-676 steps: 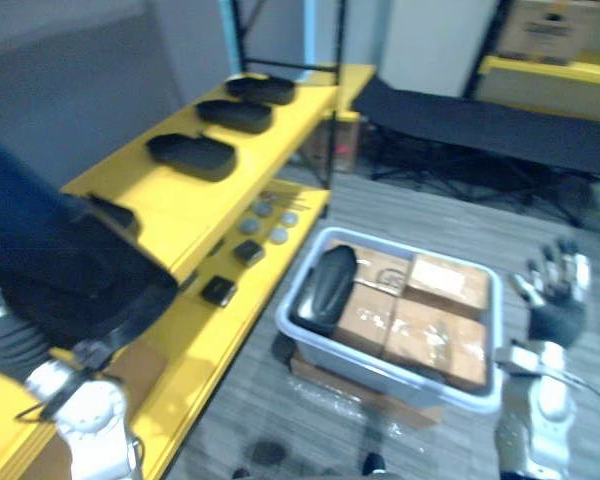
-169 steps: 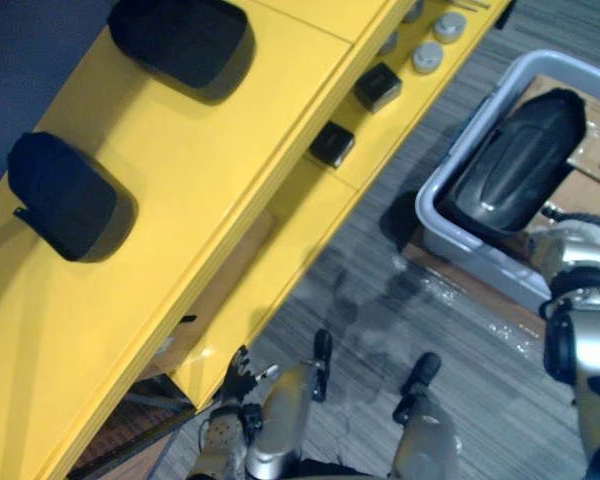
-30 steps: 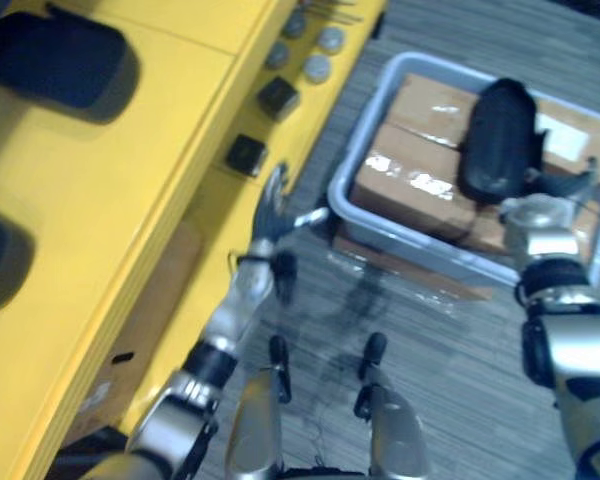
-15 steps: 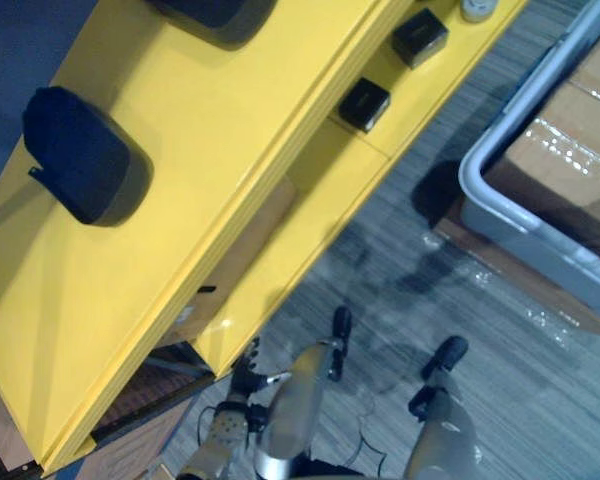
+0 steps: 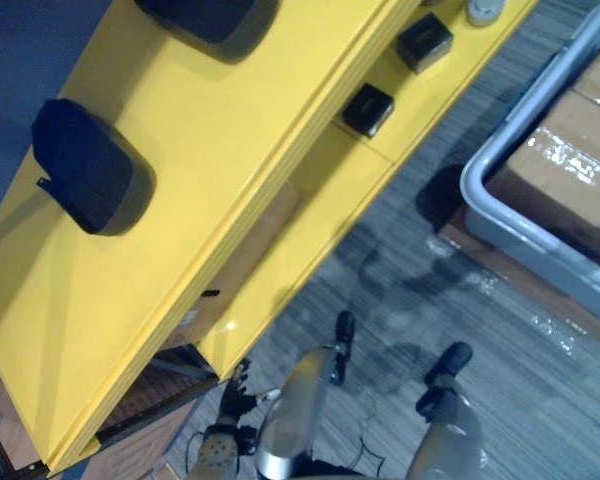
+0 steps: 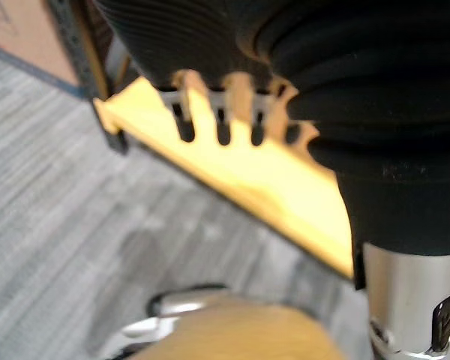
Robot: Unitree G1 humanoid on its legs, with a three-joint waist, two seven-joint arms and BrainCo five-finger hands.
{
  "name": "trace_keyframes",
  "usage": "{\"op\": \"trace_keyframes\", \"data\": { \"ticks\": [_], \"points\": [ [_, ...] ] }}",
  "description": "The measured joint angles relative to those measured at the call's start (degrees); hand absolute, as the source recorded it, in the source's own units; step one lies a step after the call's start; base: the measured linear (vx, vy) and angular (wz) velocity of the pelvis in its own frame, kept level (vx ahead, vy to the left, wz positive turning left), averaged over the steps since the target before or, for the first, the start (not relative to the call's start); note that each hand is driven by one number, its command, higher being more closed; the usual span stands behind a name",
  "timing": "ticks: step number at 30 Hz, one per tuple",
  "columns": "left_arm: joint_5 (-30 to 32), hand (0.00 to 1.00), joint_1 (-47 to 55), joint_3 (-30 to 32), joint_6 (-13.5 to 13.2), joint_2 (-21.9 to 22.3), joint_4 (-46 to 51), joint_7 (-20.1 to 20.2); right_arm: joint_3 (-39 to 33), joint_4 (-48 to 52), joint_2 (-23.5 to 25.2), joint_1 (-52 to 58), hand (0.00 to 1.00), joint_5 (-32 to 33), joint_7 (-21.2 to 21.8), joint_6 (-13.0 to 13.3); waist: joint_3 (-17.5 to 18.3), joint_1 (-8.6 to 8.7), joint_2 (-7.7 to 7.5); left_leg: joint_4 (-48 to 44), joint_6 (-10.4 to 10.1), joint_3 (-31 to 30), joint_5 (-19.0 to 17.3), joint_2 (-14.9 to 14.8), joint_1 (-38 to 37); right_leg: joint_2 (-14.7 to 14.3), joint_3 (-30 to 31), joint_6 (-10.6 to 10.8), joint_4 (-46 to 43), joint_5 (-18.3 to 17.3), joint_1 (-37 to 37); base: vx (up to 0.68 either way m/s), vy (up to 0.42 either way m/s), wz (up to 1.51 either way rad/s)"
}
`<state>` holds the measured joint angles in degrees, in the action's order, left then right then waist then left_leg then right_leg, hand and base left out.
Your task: Walk over and take plastic housings, then place them on the shelf
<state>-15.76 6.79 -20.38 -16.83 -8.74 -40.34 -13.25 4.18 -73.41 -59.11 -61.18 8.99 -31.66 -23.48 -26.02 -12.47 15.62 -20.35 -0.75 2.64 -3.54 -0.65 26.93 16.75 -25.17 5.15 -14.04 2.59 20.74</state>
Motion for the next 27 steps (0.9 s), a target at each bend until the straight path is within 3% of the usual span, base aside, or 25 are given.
{"op": "trace_keyframes", "data": {
  "ticks": [5, 10, 18, 22, 27],
  "points": [
    [-0.1, 0.00, 0.6, 1.4, 0.5, 0.2, 1.1, 1.0, 0.0, -0.1, -0.2, 0.1, 0.00, -3.1, 6.4, -0.7, 0.0, 0.70, 0.00, 0.1, 0.0, -0.2, 0.0, 0.0, -0.7, 0.1, -0.1, -0.1, -0.3, -0.5, -0.5, -0.01, 0.006, 0.02],
    [-0.1, 0.00, 0.7, 1.7, 1.7, 0.2, 1.5, 2.2, 0.0, 0.0, -0.7, 0.2, 0.00, -6.6, 12.4, -4.6, 0.0, 0.75, -0.03, -0.1, -0.2, -0.2, -0.2, -0.4, -1.0, -0.3, -0.1, -0.1, -0.1, -0.5, -1.1, 0.00, 0.000, 0.00],
    [-0.1, 0.00, 0.7, 3.1, 2.9, 0.3, 1.7, 2.9, 0.1, -0.6, -0.7, 1.3, 0.00, -10.0, 28.2, -10.5, -0.7, 1.11, -0.97, 0.0, -0.7, -0.2, -0.5, -1.4, -3.0, -1.3, -0.1, -0.2, -0.4, -0.8, -2.9, 0.01, 0.001, -0.03],
    [-0.1, 0.00, 0.8, 4.7, 3.5, 0.1, 2.1, 3.0, 0.0, -2.2, -0.7, 1.3, 0.00, -13.8, 37.8, -10.9, -1.8, 1.23, -2.47, 0.4, -0.9, -0.3, -0.4, -1.9, -4.3, -1.8, -0.1, -0.4, -0.5, -1.0, -4.0, -0.01, -0.005, -0.02],
    [-0.1, 0.00, 1.0, 5.9, 4.1, 0.1, 3.1, 3.4, -0.3, -3.3, -0.7, 1.4, 0.00, -15.6, 42.0, -10.7, -2.4, 1.41, -3.43, 1.3, -1.1, -0.4, -0.1, -1.8, -5.3, -1.7, -0.3, -0.3, -0.5, -1.2, -4.8, 0.00, 0.000, 0.00]
  ]
}}
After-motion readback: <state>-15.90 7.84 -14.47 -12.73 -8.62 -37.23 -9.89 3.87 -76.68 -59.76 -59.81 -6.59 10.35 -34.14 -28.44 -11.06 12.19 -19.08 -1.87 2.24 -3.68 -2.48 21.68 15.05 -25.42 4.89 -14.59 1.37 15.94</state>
